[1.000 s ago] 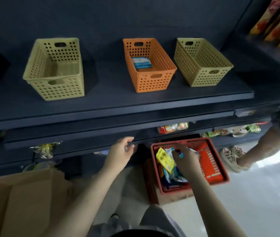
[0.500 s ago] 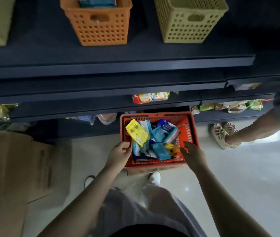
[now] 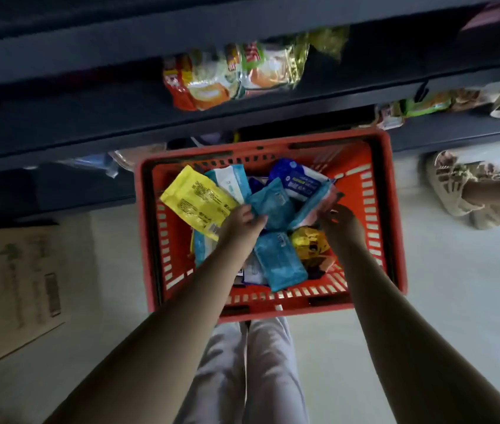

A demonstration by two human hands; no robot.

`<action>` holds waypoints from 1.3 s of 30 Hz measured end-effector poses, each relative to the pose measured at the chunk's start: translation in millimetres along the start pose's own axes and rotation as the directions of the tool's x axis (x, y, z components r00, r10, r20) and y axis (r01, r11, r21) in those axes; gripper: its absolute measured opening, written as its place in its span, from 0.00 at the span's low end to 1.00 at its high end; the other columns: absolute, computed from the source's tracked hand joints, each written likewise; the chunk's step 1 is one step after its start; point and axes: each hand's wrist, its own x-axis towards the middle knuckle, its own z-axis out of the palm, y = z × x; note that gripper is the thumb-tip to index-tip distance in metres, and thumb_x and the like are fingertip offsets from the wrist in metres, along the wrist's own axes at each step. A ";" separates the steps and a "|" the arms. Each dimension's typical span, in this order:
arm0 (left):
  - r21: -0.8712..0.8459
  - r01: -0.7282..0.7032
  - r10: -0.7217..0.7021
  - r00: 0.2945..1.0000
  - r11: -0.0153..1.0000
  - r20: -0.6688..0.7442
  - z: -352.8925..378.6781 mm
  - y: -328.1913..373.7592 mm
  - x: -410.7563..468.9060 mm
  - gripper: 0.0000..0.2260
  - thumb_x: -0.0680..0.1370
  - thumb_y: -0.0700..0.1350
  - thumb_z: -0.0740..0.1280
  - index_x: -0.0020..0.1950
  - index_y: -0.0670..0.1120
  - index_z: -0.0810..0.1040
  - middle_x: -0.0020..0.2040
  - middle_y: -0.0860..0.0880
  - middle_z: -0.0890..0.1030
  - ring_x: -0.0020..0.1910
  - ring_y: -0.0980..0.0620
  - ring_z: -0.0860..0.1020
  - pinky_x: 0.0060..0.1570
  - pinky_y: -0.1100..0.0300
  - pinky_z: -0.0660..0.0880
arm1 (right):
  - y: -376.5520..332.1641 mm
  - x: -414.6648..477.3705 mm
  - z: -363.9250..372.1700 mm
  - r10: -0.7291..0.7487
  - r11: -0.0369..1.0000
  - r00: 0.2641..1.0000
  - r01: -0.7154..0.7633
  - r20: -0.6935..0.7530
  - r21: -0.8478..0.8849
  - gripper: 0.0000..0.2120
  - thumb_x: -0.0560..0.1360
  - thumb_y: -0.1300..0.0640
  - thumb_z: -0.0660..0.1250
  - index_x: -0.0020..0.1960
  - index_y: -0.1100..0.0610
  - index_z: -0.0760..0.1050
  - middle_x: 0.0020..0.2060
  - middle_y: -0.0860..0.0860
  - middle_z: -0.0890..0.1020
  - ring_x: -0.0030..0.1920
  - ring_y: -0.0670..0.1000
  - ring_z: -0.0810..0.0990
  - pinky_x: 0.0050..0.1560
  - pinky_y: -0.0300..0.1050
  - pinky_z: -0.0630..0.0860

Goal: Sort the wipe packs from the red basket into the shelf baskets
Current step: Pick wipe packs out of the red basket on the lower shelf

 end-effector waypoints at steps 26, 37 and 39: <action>-0.382 -0.147 0.031 0.956 0.912 -0.292 15.2 10.7 -19.4 0.07 0.76 0.48 0.70 0.50 0.47 0.76 0.45 0.53 0.82 0.46 0.55 0.80 0.47 0.61 0.76 | 11.0 -25.6 -14.7 0.098 0.600 0.993 -0.012 -0.059 0.800 0.17 0.70 0.54 0.75 0.55 0.57 0.74 0.49 0.58 0.84 0.50 0.58 0.84 0.50 0.56 0.81; -0.774 -0.190 0.067 0.980 0.604 -0.189 -142.7 86.8 -236.9 0.04 0.82 0.49 0.61 0.52 0.53 0.75 0.53 0.51 0.82 0.47 0.51 0.83 0.39 0.55 0.80 | -117.5 -234.8 -127.7 -0.290 0.553 0.957 0.150 0.021 0.820 0.06 0.76 0.59 0.68 0.53 0.55 0.77 0.48 0.53 0.84 0.50 0.55 0.83 0.50 0.55 0.81; -0.793 -0.223 0.092 0.974 0.567 -0.208 -171.4 95.9 -263.5 0.07 0.83 0.50 0.59 0.58 0.51 0.74 0.57 0.50 0.81 0.52 0.49 0.82 0.46 0.50 0.80 | -143.6 -261.8 -129.7 -0.351 0.558 0.936 0.199 0.012 0.806 0.05 0.78 0.59 0.66 0.53 0.54 0.77 0.46 0.52 0.84 0.46 0.53 0.84 0.42 0.49 0.81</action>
